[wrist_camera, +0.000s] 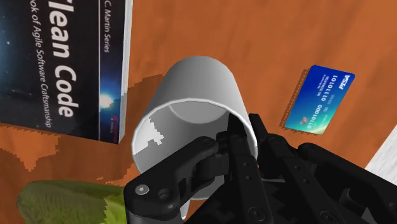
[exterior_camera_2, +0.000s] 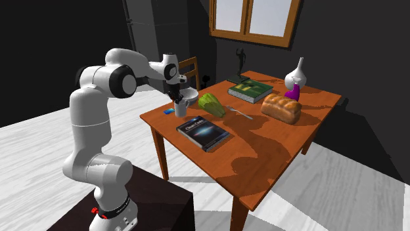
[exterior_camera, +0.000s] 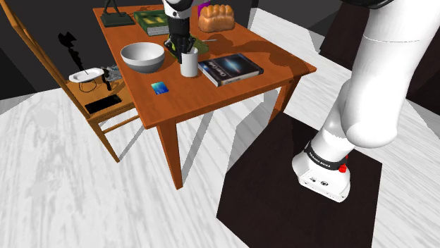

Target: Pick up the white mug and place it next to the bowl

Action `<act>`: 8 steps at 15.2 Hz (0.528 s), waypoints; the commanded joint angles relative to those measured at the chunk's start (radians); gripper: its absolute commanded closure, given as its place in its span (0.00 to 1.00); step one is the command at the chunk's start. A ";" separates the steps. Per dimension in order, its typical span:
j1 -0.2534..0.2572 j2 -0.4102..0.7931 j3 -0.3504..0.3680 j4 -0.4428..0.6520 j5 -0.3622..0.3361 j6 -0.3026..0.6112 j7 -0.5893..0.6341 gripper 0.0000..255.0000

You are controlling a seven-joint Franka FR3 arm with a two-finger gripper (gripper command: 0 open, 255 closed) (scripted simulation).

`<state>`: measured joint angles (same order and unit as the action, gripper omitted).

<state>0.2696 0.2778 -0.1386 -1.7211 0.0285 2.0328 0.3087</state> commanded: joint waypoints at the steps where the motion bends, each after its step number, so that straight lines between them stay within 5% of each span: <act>1: 0.000 0.009 0.000 -0.016 0.002 0.025 -0.001 1.00; 8: -0.001 0.019 0.001 -0.033 0.003 0.052 -0.002 1.00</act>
<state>0.2689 0.2960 -0.1376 -1.7544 0.0316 2.0845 0.3071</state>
